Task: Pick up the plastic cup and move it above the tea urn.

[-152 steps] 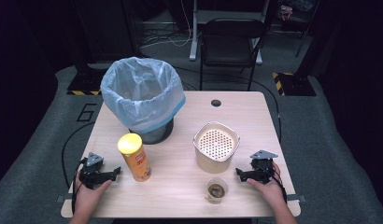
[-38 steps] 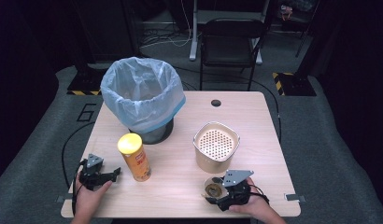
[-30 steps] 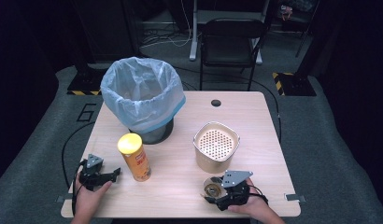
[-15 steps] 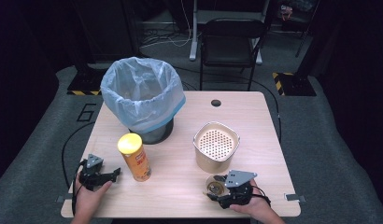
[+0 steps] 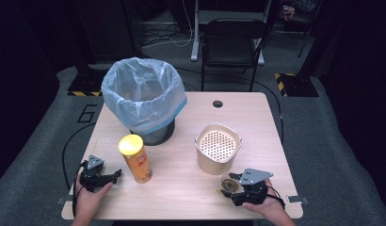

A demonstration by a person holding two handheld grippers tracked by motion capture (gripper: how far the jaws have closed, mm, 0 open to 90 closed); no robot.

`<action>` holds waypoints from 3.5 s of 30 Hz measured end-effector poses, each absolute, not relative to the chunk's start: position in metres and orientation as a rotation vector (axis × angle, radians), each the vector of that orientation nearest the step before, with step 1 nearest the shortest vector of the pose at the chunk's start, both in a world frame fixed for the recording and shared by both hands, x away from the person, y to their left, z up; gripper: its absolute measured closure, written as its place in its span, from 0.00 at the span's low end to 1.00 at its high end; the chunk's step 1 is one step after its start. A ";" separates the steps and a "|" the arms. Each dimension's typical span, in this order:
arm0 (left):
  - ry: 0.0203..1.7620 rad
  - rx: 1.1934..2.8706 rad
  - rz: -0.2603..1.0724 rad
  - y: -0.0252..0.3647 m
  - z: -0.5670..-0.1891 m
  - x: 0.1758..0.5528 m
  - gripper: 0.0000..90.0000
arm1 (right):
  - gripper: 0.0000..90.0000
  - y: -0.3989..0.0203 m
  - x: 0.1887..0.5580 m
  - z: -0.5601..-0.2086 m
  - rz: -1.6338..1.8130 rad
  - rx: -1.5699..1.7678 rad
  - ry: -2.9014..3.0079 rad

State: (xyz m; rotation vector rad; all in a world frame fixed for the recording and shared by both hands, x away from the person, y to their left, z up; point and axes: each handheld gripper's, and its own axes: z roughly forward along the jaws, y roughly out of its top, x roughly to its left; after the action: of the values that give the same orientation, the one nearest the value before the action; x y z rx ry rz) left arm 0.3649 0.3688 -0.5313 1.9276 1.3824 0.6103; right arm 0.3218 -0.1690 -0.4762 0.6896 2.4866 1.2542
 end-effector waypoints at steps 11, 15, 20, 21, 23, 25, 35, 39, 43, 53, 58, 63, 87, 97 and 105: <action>1.386 1.923 0.611 0.369 -0.532 0.366 0.16 | 0.37 -0.192 0.327 -0.471 1.205 0.815 2.423; 1.389 1.938 0.599 0.369 -0.530 0.366 0.17 | 0.37 -0.197 0.331 -0.470 1.190 0.837 2.418; 1.391 1.936 0.600 0.369 -0.530 0.366 0.17 | 0.37 -0.203 0.335 -0.467 1.180 0.866 2.405; 1.391 1.937 0.600 0.369 -0.530 0.366 0.17 | 0.37 -0.204 0.336 -0.466 1.187 0.882 2.390; 1.391 1.936 0.600 0.369 -0.530 0.366 0.17 | 0.37 -0.208 0.338 -0.462 1.176 0.885 2.386; 1.391 1.937 0.600 0.369 -0.530 0.366 0.17 | 0.37 -0.210 0.340 -0.459 1.172 0.902 2.375; 1.393 1.933 0.597 0.369 -0.530 0.366 0.17 | 0.38 -0.219 0.352 -0.438 1.140 0.880 2.366; 1.392 1.935 0.601 0.369 -0.530 0.366 0.17 | 0.38 -0.222 0.357 -0.431 1.132 0.915 2.350; 1.392 1.936 0.601 0.369 -0.530 0.366 0.17 | 0.38 -0.223 0.361 -0.423 1.122 0.917 2.346; 1.393 1.935 0.601 0.369 -0.530 0.366 0.17 | 0.38 -0.226 0.370 -0.395 1.085 0.886 2.334; 1.397 1.930 0.595 0.368 -0.531 0.365 0.17 | 0.38 -0.227 0.375 -0.381 1.072 0.902 2.339; 1.398 1.929 0.595 0.368 -0.531 0.365 0.17 | 0.38 -0.227 0.380 -0.374 1.069 0.914 2.338; 1.394 1.936 0.602 0.369 -0.530 0.366 0.17 | 0.37 -0.206 0.420 -0.341 0.987 0.947 2.329; 1.394 1.935 0.602 0.369 -0.530 0.366 0.17 | 0.37 -0.196 0.435 -0.349 0.920 0.932 2.339; 1.394 1.934 0.601 0.369 -0.530 0.366 0.16 | 0.37 -0.194 0.441 -0.356 0.868 0.911 2.353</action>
State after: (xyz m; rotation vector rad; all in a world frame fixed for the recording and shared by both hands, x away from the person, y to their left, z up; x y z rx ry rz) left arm 0.3656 0.3687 -0.5303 1.9342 1.3943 0.6014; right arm 0.4409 -0.1938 -0.3564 0.9106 2.3527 0.8683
